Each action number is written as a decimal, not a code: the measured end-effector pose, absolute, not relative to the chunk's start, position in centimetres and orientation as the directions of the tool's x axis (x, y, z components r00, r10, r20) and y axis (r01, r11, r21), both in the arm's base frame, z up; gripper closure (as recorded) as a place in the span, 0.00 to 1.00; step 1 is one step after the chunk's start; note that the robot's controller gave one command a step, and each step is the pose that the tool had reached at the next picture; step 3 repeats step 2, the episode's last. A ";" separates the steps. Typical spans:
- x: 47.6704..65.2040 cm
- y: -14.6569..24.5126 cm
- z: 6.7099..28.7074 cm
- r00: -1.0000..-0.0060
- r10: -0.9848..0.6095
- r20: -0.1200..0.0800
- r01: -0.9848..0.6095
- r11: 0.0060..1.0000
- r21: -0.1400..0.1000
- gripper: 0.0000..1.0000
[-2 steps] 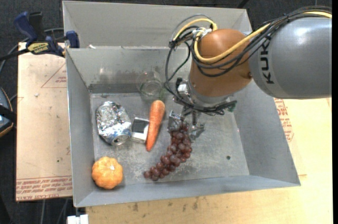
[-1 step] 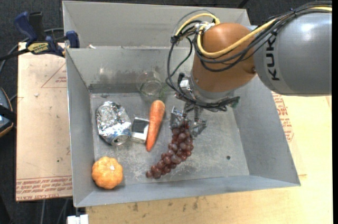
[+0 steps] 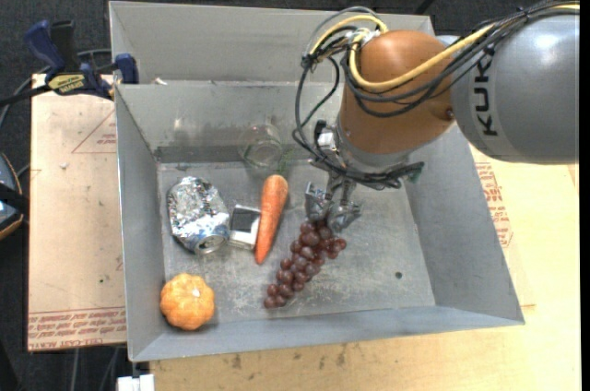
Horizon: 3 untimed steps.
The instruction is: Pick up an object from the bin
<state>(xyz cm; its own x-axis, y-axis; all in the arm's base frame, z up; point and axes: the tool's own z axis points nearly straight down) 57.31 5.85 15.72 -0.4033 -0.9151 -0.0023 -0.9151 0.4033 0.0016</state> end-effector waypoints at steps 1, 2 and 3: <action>57.4 5.9 17.4 -0.404 -0.915 -0.003 -0.915 0.404 -0.001 1.00; 57.4 5.9 18.5 -0.404 -0.915 -0.004 -0.915 0.404 -0.002 1.00; 57.4 5.9 18.5 -0.404 -0.915 -0.004 -0.915 0.404 -0.002 1.00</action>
Offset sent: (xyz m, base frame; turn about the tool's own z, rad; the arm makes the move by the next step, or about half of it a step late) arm 0.0000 -0.0001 0.0174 0.0000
